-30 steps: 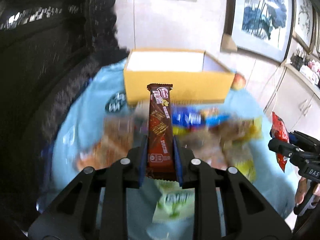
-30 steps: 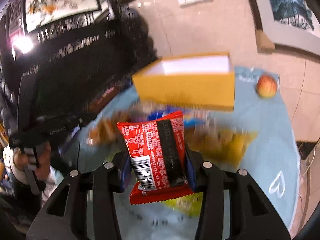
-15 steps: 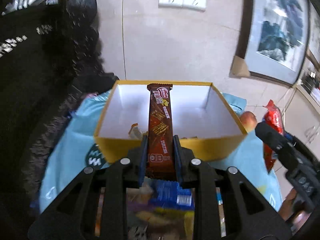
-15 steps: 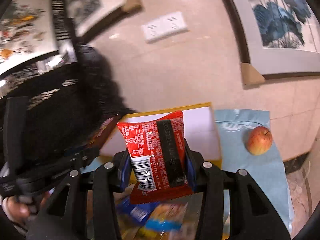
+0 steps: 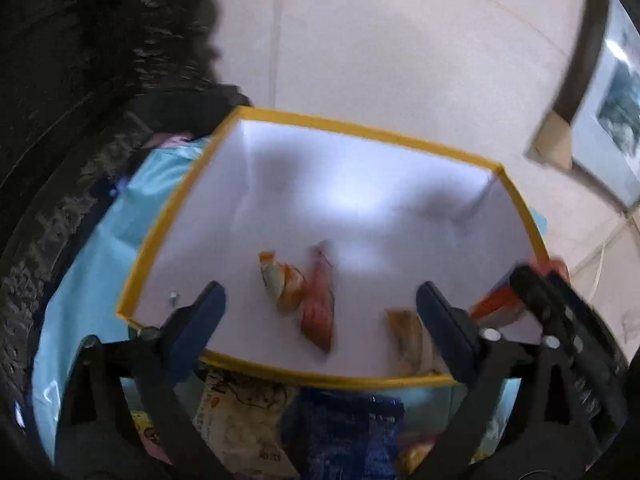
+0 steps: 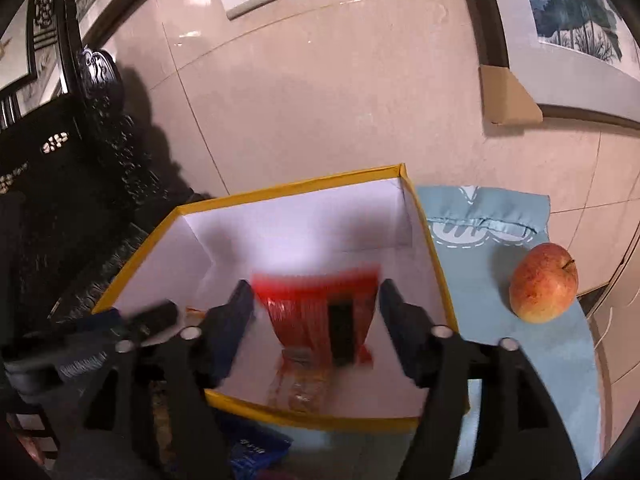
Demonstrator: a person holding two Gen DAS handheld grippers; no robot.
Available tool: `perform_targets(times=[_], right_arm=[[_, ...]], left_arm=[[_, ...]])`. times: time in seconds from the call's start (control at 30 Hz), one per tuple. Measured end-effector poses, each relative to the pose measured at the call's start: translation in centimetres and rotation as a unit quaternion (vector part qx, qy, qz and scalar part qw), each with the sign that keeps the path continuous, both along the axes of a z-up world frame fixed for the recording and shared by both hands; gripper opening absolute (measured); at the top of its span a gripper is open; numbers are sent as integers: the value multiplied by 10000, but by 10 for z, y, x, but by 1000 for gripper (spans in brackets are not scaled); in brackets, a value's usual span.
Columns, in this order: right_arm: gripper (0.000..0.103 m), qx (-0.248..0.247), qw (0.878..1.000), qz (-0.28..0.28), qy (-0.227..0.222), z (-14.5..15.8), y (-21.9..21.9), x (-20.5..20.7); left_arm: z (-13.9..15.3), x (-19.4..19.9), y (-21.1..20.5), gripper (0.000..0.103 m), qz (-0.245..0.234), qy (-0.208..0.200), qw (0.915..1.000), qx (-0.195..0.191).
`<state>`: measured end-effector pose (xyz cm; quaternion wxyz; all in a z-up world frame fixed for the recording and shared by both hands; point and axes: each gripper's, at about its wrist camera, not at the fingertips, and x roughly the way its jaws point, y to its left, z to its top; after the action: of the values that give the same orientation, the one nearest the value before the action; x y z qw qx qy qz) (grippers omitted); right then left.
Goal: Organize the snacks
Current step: 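Carry the chocolate bar and red packet into the yellow box and release both, then grasp the green snack bag with the left gripper while the right grasps the yellow-green seed bag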
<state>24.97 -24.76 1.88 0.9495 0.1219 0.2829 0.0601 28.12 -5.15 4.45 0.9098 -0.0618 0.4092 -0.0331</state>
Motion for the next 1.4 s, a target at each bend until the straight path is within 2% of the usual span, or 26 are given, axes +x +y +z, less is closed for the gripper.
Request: perform_targets(times=[0.13,0.27,0.4,0.43,0.5,0.57,0.73,0.83,0.97,1.1,1.23,1.4], right_arm=[[70,275,9992,-33,-288,10,-13,-26],[71,522,9983,189,-169,14,-26,-58],[72,550,9983,180,-72,12,-32,-98],[75,566,9982,177,-27,9,-33,-108],[90,597,9981,99,87,2,-36,-130],[96,639,9979,40,56,-8,-40,-157],[97,592,9982,7,57,-25,-44,-210],[98,586,9983,64,-26,-32,-45,-237],[98,549,9982,113,201,-51,-44,-253],[98,408,9975,109,571,-70,-36,-257],[98,119,9976,307,617,-77,-21,-263],[98,-4,9965,499,677,-81,-9,-264]], left_arm=[[7,-13,6,98,-34,78,9999,-131],[18,-44,11,98,-103,-2,9998,-146],[18,-80,12,99,-240,61,9997,-75],[18,-89,13,99,-280,84,9996,-37],[16,-110,14,99,-340,108,9993,81],[14,-135,18,99,-382,32,9991,170],[-7,-193,27,100,-615,119,9966,527],[-31,-226,33,100,-832,320,9939,650],[-59,-251,37,100,-919,585,9908,804],[-73,-261,39,100,-976,765,9890,801],[-77,-264,38,100,-1015,801,9892,697],[-90,-261,34,99,-1018,886,9880,750]])
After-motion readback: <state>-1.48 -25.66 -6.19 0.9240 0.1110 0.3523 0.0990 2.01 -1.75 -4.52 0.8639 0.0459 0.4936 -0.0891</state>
